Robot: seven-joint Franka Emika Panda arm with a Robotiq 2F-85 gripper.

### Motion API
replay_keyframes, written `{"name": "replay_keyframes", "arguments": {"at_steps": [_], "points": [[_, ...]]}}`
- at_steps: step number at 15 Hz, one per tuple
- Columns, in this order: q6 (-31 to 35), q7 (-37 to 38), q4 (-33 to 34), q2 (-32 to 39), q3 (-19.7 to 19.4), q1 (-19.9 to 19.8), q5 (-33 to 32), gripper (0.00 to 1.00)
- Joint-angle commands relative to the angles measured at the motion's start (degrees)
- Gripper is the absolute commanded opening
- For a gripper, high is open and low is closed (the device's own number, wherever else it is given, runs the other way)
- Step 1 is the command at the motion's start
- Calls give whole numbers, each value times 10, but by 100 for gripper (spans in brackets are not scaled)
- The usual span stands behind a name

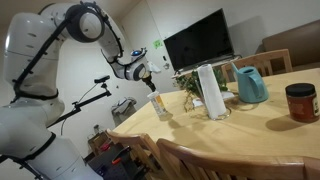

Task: Move the paper towel holder to the right, remove the lid from the white can on the left

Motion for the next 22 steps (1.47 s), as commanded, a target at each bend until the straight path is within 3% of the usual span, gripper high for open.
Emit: {"name": "replay_keyframes", "arguments": {"at_steps": [1, 12, 22], "points": [[7, 12, -13, -21, -7, -4, -3, 100], [-5, 18, 0, -26, -37, 23, -2, 100], [-24, 26, 32, -24, -75, 77, -2, 100]]}}
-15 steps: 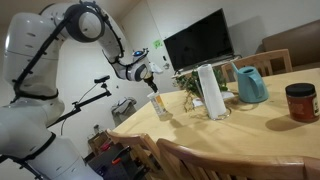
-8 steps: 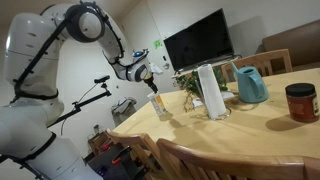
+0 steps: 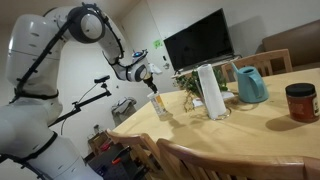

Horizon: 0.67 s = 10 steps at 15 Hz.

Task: Move the paper towel holder to the right, remove the lid from the white can on the left

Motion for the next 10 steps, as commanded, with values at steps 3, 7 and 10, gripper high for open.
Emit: {"name": "replay_keyframes", "arguments": {"at_steps": [3, 7, 10], "points": [[-22, 17, 19, -19, -29, 34, -1, 100], [-27, 17, 29, -20, -44, 53, 0, 100], [-31, 18, 36, -21, -56, 69, 0, 100]]}}
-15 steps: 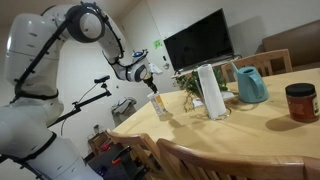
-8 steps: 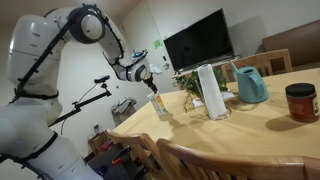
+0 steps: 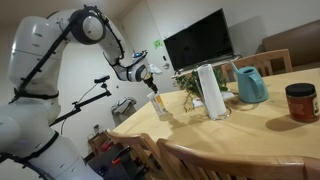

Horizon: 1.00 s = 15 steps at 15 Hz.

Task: Move the paper towel holder to the right, remove the lid from the white can on the left

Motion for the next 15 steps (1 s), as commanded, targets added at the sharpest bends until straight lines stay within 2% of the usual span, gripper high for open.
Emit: {"name": "replay_keyframes", "arguments": {"at_steps": [1, 8, 15], "points": [[-22, 18, 11, -21, -21, 26, 1, 100], [-23, 18, 21, -28, -37, 56, 0, 100], [-20, 16, 18, -35, -36, 55, 3, 100]]}}
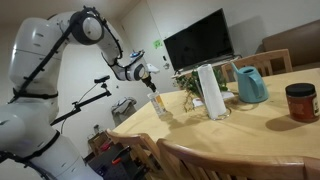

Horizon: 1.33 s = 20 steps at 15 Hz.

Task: Move the paper towel holder to the right, remove the lid from the white can on the left

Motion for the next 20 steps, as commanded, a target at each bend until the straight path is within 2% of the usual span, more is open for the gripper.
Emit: {"name": "replay_keyframes", "arguments": {"at_steps": [1, 13, 20], "points": [[-16, 16, -2, -25, -11, 8, 3, 100], [-20, 20, 3, -27, -29, 21, 4, 100], [-30, 24, 15, -27, -47, 47, 3, 100]]}}
